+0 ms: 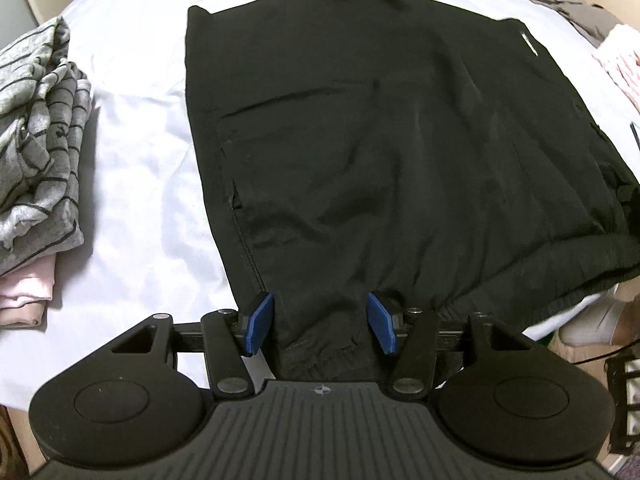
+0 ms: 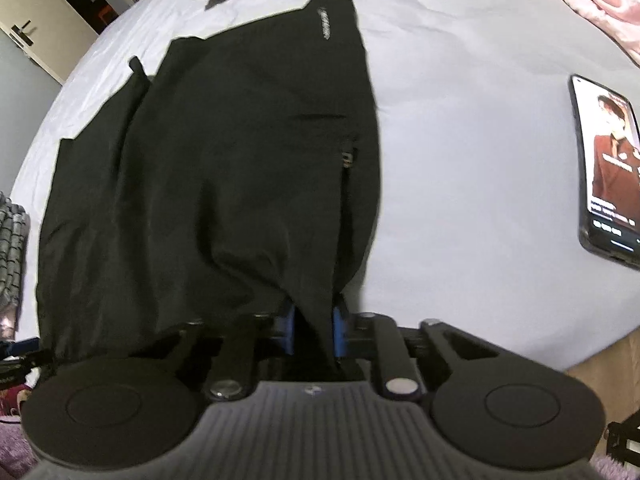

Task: Fold clothes

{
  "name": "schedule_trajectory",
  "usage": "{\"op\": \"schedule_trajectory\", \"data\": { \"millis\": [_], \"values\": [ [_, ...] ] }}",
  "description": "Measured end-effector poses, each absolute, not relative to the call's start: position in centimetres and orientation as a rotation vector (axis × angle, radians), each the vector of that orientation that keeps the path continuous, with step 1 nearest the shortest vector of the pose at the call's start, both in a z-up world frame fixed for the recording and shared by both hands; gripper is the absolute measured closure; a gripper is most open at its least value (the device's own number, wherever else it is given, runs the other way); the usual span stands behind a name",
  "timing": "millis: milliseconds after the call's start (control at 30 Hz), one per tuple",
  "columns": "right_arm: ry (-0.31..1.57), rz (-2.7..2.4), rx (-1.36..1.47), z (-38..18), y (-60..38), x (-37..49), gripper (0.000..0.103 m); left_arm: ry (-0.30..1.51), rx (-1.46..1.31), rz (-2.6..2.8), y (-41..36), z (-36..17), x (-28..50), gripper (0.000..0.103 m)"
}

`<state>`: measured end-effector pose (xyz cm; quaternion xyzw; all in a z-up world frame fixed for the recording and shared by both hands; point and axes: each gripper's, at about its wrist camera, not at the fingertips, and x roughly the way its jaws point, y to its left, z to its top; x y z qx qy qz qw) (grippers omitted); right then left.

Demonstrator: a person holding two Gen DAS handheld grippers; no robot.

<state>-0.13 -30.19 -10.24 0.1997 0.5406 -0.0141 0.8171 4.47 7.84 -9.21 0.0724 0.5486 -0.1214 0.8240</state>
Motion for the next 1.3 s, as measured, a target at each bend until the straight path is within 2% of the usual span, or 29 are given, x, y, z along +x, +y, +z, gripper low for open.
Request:
{"op": "schedule_trajectory", "data": {
  "millis": [100,467,733,967,1067,1100,1133,1200,1300],
  "values": [
    [1.125,-0.036,0.429,-9.0,-29.3,0.5,0.090,1.147,0.120,-0.248,8.3,-8.7,4.6,0.052],
    [1.054,0.162,0.393,-5.7,-20.3,4.2,0.093,1.089,0.002,-0.254,8.4,-6.9,5.2,0.052],
    [1.061,0.453,0.303,-5.2,-11.2,4.6,0.095,1.057,-0.056,-0.236,8.6,-5.8,6.0,0.055],
    [1.145,0.642,0.165,-7.2,-4.8,2.5,0.094,1.057,-0.082,-0.234,9.6,-5.7,6.0,0.056],
    [1.171,0.661,0.105,-8.1,-3.7,1.8,0.088,1.062,-0.072,-0.236,9.6,-5.8,5.9,0.056],
    [1.178,0.664,0.098,-8.3,-3.7,1.7,0.083,1.061,-0.070,-0.238,9.7,-5.9,5.9,0.056],
    [1.182,0.665,0.099,-8.4,-3.8,1.7,0.069,1.061,-0.068,-0.241,9.7,-5.8,5.8,0.056],
    [1.181,0.666,0.110,-8.2,-4.3,1.7,0.052,1.061,-0.066,-0.250,9.7,-5.9,5.7,0.056],
    [1.155,0.657,0.096,-7.5,-5.2,1.7,0.052,1.065,-0.062,-0.273,9.8,-6.0,5.1,0.056]
  ]
}}
